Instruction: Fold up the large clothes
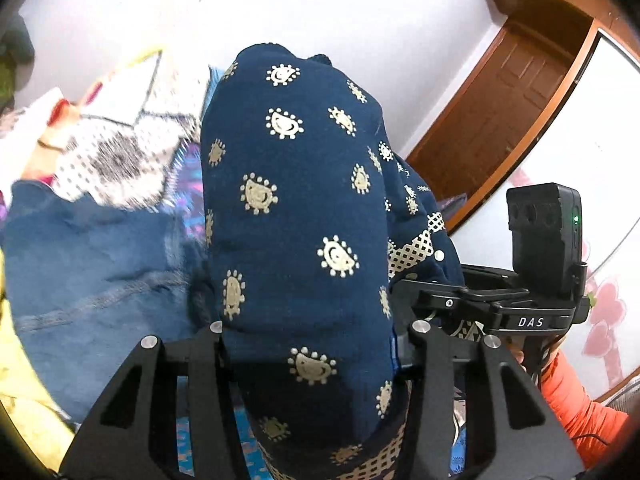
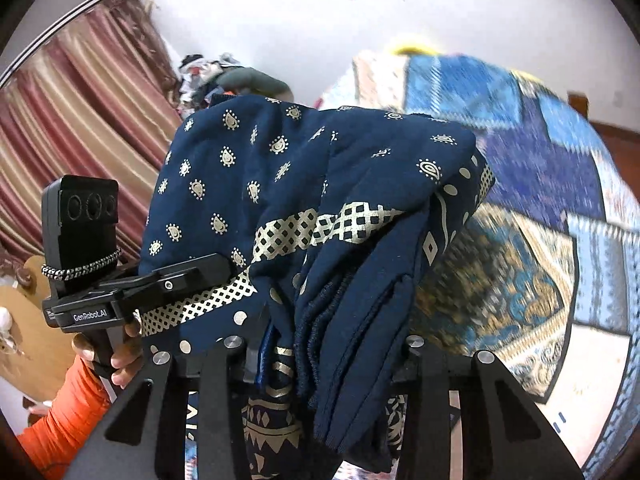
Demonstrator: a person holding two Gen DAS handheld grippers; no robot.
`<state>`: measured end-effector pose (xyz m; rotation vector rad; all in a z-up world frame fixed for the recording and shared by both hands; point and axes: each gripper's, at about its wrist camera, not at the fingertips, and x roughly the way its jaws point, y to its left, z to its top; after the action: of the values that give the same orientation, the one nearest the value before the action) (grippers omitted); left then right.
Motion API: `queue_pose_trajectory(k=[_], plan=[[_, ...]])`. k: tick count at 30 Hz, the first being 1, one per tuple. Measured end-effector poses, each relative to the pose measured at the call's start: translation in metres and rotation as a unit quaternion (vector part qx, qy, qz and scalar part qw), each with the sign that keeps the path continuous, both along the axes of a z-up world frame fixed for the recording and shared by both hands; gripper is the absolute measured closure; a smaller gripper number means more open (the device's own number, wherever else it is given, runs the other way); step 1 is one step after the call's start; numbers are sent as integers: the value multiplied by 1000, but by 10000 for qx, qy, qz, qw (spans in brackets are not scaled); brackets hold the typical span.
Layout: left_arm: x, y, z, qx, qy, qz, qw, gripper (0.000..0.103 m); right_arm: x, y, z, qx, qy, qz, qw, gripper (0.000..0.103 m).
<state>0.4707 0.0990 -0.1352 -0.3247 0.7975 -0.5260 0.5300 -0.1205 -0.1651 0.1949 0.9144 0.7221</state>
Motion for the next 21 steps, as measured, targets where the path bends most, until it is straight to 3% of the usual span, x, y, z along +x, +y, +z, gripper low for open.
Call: queue_pose_trajectory(k=[5,10,15,21], plan=[[4,44,20,-28,-204,273,9994,56,9,47,24,61,-234,202,9995,66],[17,100,6,-102,-117,602,9981,56,34,103,16,59,-155,384,9991,66],[43,146,-40,-231,304,815,9959,56,65,154,-27,2,219,449,9988,66],[69,174,-112,-59,835,970,9918,56,108,197,-116,-243,1045,412,9934,66]])
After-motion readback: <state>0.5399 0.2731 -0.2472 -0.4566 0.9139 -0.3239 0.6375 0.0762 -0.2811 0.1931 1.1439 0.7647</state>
